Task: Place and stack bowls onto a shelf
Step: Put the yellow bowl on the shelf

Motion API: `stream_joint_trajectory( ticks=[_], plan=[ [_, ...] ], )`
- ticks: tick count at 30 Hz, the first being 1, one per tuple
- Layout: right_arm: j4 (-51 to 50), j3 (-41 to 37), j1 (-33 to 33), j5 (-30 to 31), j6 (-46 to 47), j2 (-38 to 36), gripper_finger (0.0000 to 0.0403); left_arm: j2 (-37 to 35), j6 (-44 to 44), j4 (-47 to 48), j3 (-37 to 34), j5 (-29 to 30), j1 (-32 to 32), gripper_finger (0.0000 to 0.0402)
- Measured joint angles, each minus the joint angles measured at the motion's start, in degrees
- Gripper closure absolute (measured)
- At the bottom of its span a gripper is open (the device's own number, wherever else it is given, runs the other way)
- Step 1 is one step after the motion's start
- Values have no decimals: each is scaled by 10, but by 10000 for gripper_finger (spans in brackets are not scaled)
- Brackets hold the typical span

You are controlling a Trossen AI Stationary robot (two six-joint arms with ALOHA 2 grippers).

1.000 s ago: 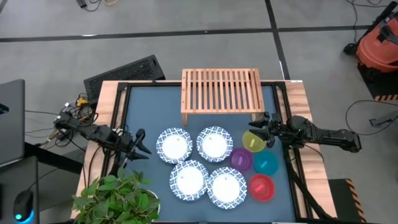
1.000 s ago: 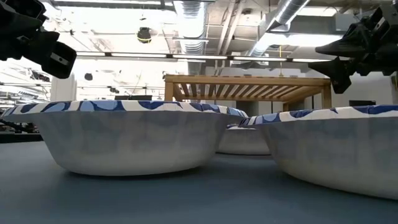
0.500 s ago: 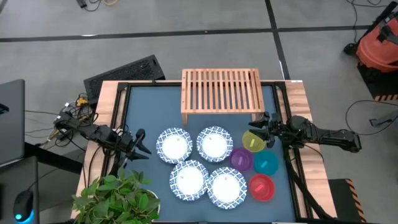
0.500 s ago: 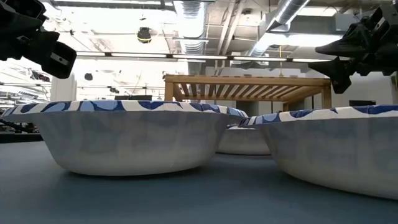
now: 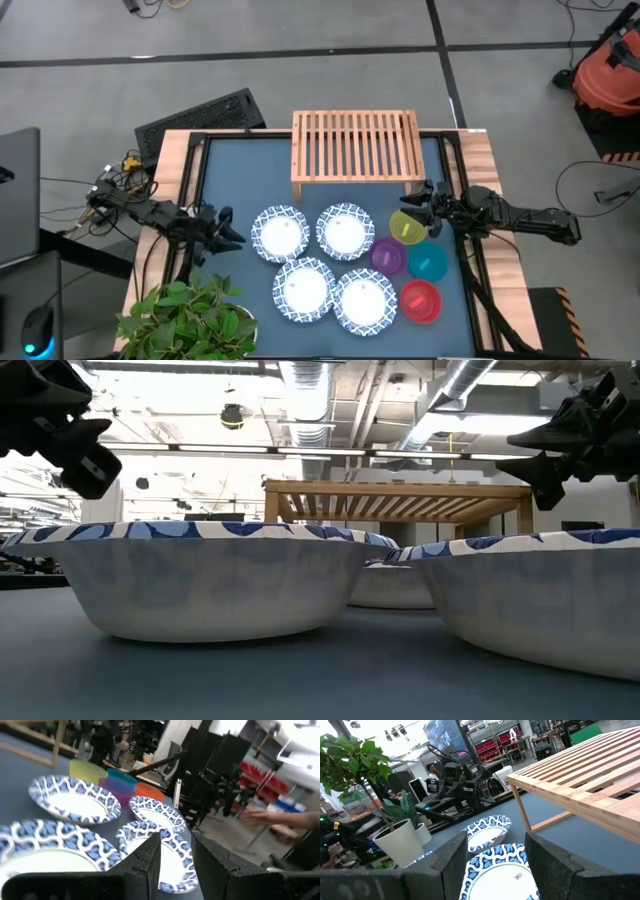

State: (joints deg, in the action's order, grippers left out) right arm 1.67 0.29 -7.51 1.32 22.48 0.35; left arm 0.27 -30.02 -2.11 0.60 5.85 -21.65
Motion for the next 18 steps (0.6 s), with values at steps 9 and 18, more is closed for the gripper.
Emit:
stream_joint_trajectory(
  ticks=[9, 18],
  plan=[
    [0, 0, 0, 0, 0, 0, 180, 0, -136, -15, 0, 50, 0, 308],
    [0, 0, 0, 0, 0, 0, 180, 0, -224, -21, 0, 181, 0, 308]
  ],
)
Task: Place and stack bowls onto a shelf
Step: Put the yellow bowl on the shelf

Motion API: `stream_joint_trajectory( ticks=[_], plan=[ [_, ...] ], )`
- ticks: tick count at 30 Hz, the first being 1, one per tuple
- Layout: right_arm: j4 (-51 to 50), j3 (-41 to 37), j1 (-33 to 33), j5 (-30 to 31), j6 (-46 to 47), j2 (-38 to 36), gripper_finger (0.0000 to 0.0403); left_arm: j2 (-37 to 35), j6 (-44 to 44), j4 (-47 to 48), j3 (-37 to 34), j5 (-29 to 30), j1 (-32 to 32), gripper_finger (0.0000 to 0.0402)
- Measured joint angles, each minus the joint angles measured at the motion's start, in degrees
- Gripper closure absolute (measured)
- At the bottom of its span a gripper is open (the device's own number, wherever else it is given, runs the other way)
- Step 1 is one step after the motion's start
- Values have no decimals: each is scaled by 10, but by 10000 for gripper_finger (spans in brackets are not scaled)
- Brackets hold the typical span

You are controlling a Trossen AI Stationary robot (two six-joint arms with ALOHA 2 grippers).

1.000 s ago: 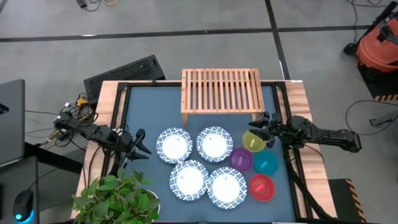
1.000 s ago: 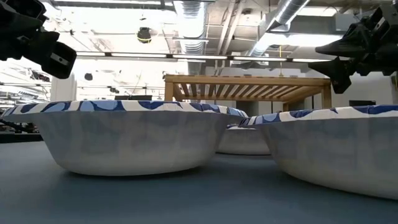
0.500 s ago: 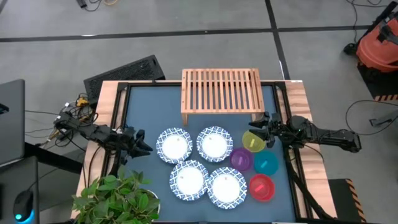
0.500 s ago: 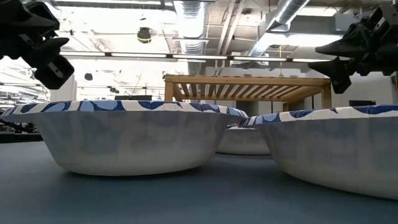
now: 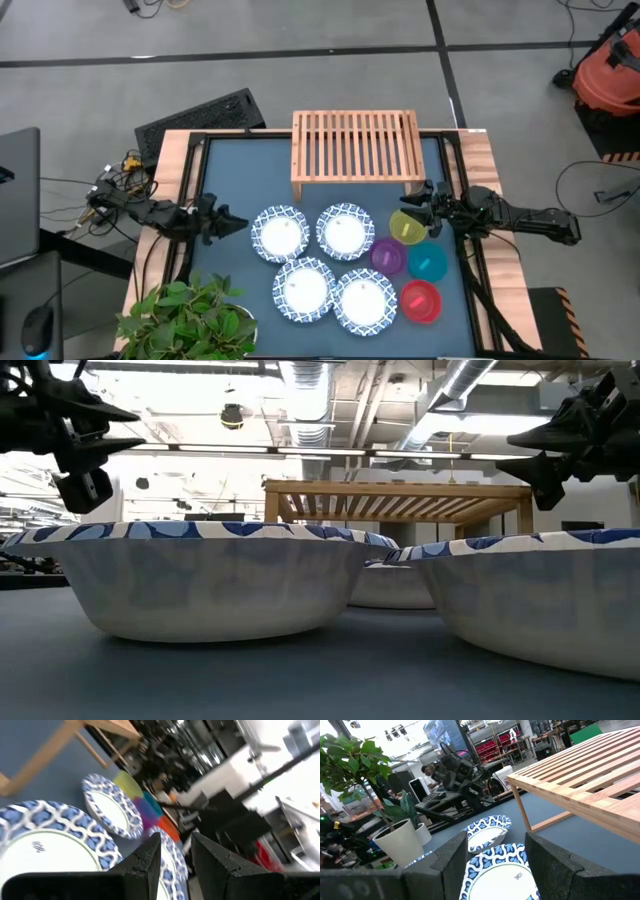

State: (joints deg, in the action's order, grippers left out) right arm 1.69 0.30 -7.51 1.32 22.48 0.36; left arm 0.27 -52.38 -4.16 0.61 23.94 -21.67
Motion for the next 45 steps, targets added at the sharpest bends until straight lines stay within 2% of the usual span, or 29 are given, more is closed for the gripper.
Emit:
stream_joint_trajectory(
  ticks=[6, 9, 15, 19, 27, 33, 41, 45],
  plan=[
    [0, 0, 0, 0, 0, 0, 180, 0, -8, -4, 0, 65, 0, 308],
    [3, 0, 0, 0, 9, 0, 180, 0, -7, -4, 0, 73, 0, 308],
    [9, 0, -1, 13, 216, 0, 180, 0, 8, -4, 0, 84, 0, 308],
    [6, 0, -1, 11, 283, 0, 180, 0, 0, -5, 0, 97, 0, 308],
    [1, 0, -1, 16, 289, 0, 180, 0, 17, -5, 0, 136, 0, 308],
    [2, 12, 0, 10, 345, 1, 180, 0, -13, -5, 0, 161, 0, 308],
    [5, 115, 0, 5, 313, 12, 180, 0, -11, -58, 0, 167, 0, 308],
    [-115, 190, 3, 3, 302, 46, 180, 0, 8, -88, 0, 167, 0, 308]
  ],
)
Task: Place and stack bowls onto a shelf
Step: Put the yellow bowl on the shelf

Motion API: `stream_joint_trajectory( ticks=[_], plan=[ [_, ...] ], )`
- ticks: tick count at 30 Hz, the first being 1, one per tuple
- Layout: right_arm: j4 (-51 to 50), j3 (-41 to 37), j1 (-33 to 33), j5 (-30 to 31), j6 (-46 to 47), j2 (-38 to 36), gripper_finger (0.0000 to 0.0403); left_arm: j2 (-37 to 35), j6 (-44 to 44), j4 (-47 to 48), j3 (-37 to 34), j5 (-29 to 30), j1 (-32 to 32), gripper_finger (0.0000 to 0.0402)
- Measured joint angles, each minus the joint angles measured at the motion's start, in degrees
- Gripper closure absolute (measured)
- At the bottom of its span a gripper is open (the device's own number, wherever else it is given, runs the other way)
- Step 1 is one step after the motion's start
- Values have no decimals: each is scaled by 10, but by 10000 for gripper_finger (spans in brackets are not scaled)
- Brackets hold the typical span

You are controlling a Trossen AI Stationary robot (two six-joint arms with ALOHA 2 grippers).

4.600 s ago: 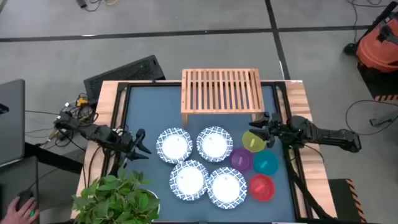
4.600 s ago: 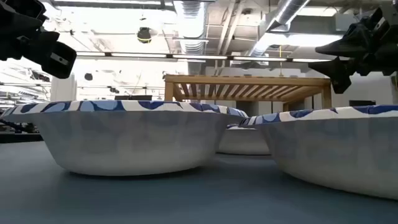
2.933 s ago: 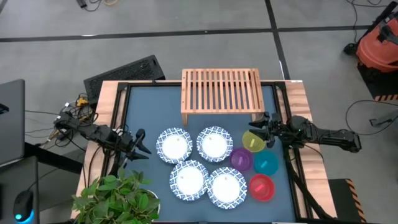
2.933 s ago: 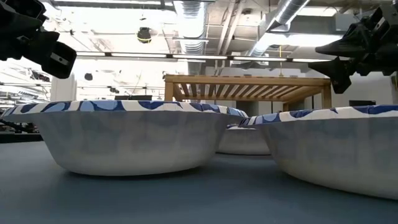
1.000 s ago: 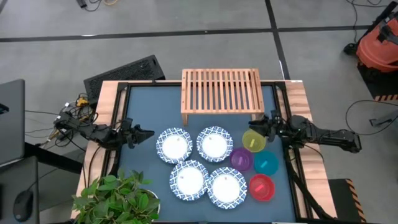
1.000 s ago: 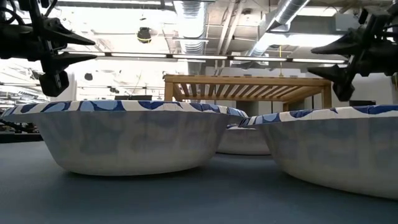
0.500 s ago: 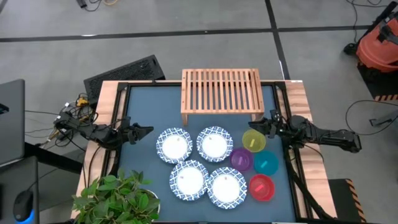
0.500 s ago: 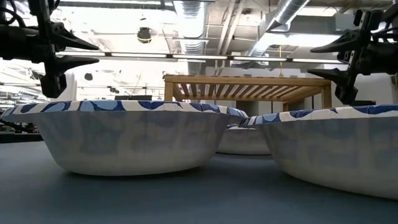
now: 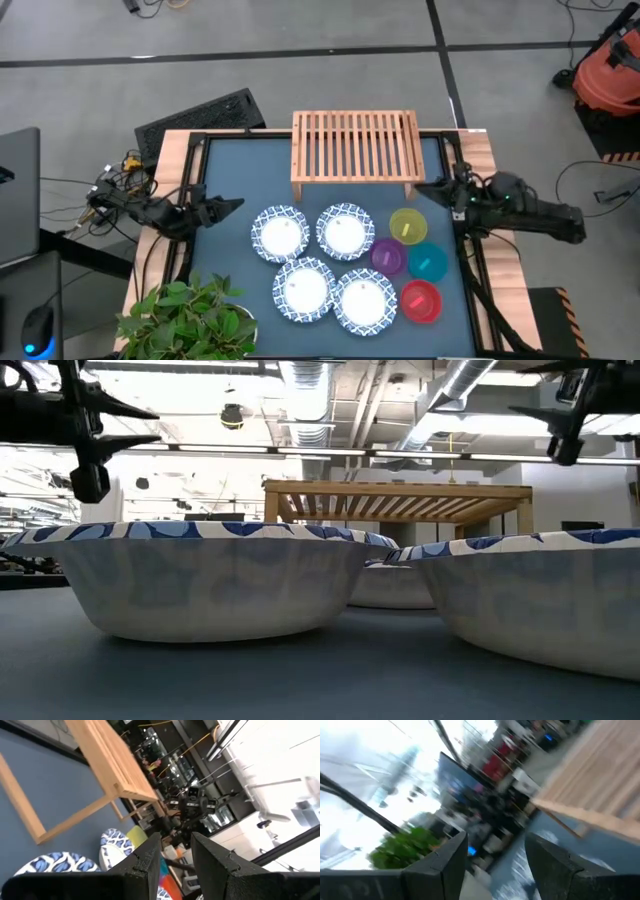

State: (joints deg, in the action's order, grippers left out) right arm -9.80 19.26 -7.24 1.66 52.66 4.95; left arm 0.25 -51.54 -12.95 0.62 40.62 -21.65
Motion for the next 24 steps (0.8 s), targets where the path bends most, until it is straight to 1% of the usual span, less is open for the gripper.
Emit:
stream_joint_trajectory(
  ticks=[5, 10, 16, 24],
  plan=[
    [-212, 101, 13, 1, -1, 83, 180, 0, 14, -11, 0, 4, 0, 308],
    [-367, 189, 12, 15, -7, 184, 180, 0, 17, -11, 0, 7, 0, 308],
    [-494, 248, 12, 31, -24, 297, 180, 0, 39, -11, 0, 18, 0, 308],
    [-599, 254, 11, 29, -35, 421, 180, 0, 40, 0, 0, 36, 0, 308]
  ],
)
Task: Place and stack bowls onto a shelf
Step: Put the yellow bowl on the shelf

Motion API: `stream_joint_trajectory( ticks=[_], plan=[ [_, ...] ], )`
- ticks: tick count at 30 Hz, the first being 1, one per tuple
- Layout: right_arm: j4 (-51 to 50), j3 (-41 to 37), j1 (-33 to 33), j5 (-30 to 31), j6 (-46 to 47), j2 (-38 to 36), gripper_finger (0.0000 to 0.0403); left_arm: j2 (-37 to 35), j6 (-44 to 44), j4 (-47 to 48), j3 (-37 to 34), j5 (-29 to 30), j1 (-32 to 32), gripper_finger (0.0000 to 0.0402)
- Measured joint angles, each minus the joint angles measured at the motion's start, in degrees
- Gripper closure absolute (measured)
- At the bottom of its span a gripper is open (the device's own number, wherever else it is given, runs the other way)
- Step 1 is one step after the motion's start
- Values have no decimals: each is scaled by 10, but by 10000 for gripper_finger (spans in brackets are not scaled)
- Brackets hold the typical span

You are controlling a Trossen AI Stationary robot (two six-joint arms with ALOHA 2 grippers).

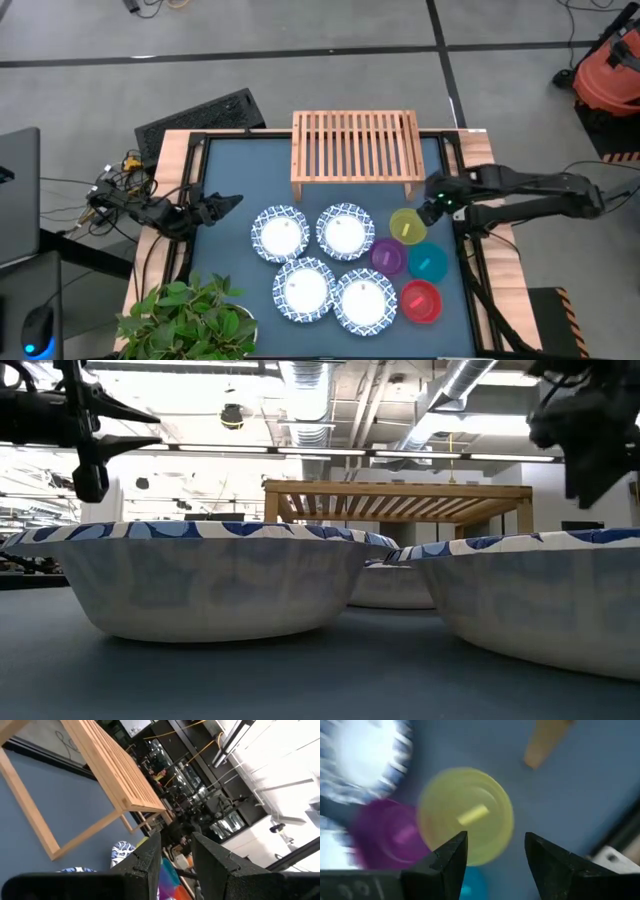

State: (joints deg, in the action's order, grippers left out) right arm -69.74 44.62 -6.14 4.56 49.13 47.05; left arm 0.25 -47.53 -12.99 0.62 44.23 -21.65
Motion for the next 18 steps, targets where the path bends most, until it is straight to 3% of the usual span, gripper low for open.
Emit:
stream_joint_trajectory(
  ticks=[11, 18],
  plan=[
    [26, -1, 0, 0, -48, 116, 180, 0, 0, 14, 0, 0, 0, 308],
    [78, -52, 0, -1, -61, 141, 180, 0, -1, 22, 0, -3, 0, 308]
  ],
)
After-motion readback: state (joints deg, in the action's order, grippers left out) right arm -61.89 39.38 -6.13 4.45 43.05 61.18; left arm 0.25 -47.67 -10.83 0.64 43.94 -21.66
